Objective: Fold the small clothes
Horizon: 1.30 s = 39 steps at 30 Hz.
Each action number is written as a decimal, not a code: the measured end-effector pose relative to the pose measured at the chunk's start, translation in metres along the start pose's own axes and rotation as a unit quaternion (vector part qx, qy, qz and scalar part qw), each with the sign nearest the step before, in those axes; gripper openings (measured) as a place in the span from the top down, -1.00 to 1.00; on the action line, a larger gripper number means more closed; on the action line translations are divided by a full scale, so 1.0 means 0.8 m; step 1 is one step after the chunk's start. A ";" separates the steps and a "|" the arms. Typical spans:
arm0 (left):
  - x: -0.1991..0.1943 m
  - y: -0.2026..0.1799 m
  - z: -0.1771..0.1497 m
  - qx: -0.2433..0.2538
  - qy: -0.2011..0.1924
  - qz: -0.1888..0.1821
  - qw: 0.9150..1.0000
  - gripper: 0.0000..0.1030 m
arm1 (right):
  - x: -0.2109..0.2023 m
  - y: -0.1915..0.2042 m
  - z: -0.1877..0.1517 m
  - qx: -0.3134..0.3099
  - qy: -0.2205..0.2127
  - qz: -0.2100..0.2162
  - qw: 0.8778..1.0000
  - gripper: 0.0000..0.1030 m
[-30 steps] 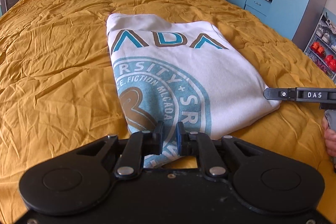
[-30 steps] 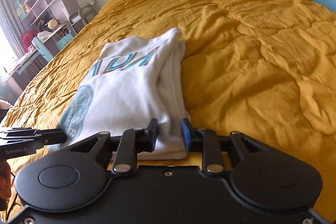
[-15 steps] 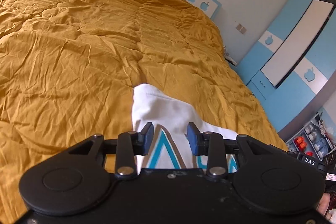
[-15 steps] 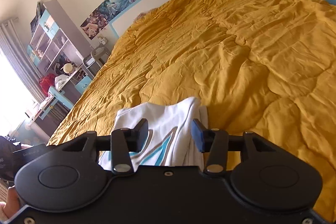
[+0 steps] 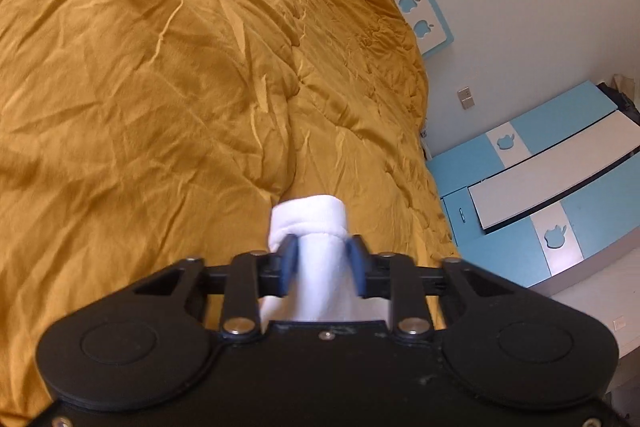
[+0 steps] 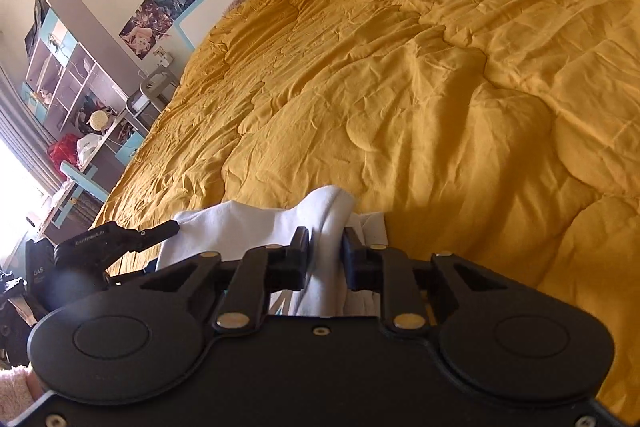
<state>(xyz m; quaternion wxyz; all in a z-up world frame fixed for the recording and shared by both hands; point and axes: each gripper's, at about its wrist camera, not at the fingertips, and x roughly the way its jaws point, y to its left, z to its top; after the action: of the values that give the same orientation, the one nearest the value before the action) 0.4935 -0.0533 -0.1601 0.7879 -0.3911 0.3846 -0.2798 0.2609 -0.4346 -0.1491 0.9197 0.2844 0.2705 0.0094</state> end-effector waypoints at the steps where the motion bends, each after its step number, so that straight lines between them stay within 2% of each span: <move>1: -0.006 -0.009 0.001 0.023 -0.022 0.000 0.999 0.88 | -0.003 -0.002 0.003 0.003 -0.009 0.008 1.000 0.82; 3: -0.007 -0.018 -0.002 0.060 -0.034 0.013 0.998 0.86 | -0.008 -0.003 0.007 0.008 -0.026 0.020 0.999 0.82; 4: 0.003 -0.016 -0.002 0.066 -0.021 0.045 0.997 0.86 | -0.008 -0.002 0.008 0.006 -0.029 0.021 0.999 0.82; 5: 0.012 -0.010 -0.003 0.058 -0.010 0.061 0.996 0.85 | -0.004 -0.001 0.008 0.000 -0.026 0.014 1.000 0.82; 7: 0.027 0.006 0.000 0.038 0.005 0.074 0.997 0.65 | 0.018 0.003 0.003 -0.026 0.002 -0.019 0.999 0.83; 9: 0.030 0.011 0.003 0.033 0.013 0.065 0.997 0.55 | 0.031 -0.001 -0.003 -0.034 0.010 -0.038 0.999 0.84; 11: 0.023 0.012 0.010 0.024 0.022 0.050 0.998 0.45 | 0.033 -0.008 -0.003 -0.023 0.010 -0.039 0.999 0.81; 14: 0.001 0.000 0.021 0.046 0.024 0.058 0.997 0.33 | 0.023 -0.010 0.000 -0.020 0.012 -0.035 0.999 0.49; 18: -0.050 -0.019 0.011 0.086 0.025 0.051 0.995 0.30 | -0.034 -0.006 -0.003 -0.006 0.003 0.008 1.000 0.48; 20: -0.084 -0.027 -0.009 0.111 0.028 0.035 0.993 0.28 | -0.075 -0.005 -0.016 -0.006 0.007 0.035 0.999 0.48; 23: -0.128 -0.035 -0.050 0.120 0.038 0.011 0.992 0.26 | -0.137 -0.003 -0.050 -0.026 0.018 0.056 0.998 0.39; 26: -0.158 -0.041 -0.096 0.113 0.055 -0.010 0.992 0.25 | -0.180 0.004 -0.091 -0.073 0.035 0.050 0.995 0.37; 28: -0.163 -0.044 -0.124 0.104 0.074 -0.027 0.991 0.24 | -0.194 0.012 -0.115 -0.112 0.048 0.043 0.992 0.19; 30: -0.154 -0.049 -0.140 0.107 0.089 -0.024 0.990 0.23 | -0.198 0.018 -0.134 -0.149 0.049 0.019 0.987 0.15; 32: -0.148 -0.051 -0.155 0.116 0.101 -0.014 0.988 0.23 | -0.194 0.018 -0.142 -0.158 0.057 0.015 0.986 0.20; 34: -0.146 -0.054 -0.162 0.125 0.096 -0.005 0.987 0.23 | -0.188 0.016 -0.146 -0.157 0.071 0.019 0.985 0.74; 37: -0.154 -0.058 -0.163 0.110 0.090 -0.021 0.990 0.22 | -0.200 0.021 -0.146 -0.157 0.060 0.026 0.985 0.79; 39: -0.157 -0.061 -0.164 0.119 0.086 -0.015 0.989 0.19 | -0.217 0.026 -0.145 -0.163 0.039 0.019 0.986 0.80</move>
<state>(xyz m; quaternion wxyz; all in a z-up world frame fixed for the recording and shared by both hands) 0.3094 -0.0392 -0.1234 0.7885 -0.2749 0.4088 -0.3682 0.0574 -0.3867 -0.1335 0.9421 0.1355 0.2955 0.0821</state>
